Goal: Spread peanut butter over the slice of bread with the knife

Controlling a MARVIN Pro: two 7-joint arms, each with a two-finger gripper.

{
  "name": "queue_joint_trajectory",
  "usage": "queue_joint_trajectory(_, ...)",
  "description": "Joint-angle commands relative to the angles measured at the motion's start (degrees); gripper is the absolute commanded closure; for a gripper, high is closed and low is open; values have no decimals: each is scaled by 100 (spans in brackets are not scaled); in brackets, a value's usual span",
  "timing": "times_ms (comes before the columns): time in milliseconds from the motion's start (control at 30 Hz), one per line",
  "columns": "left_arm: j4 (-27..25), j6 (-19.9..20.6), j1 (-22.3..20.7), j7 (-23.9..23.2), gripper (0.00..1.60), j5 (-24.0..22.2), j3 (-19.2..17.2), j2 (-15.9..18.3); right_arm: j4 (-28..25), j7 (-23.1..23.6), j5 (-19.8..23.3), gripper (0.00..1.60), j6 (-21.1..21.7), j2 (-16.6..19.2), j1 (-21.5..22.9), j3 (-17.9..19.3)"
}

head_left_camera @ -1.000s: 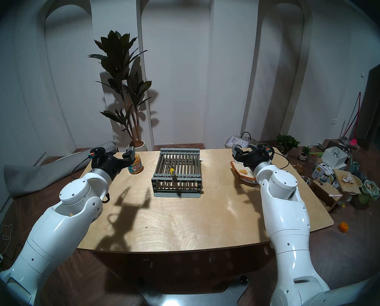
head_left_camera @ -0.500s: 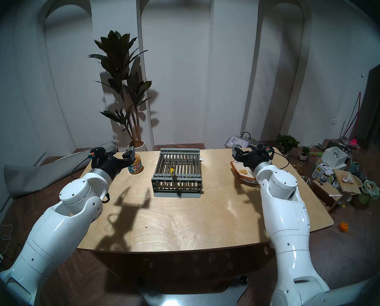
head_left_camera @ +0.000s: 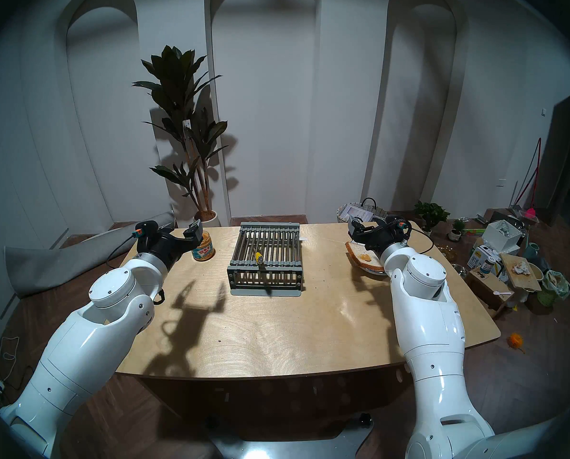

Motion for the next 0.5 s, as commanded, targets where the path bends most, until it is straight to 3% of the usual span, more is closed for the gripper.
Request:
queue_joint_trajectory(0, -73, -23, -119, 6, 0, -1, -77, 14, -144, -11, -14, 0, -20, 16, 60, 0)
queue_joint_trajectory(467, -73, -22, -119, 5, 0, 0, -78, 13, -144, -11, -14, 0, -20, 16, 60, -1)
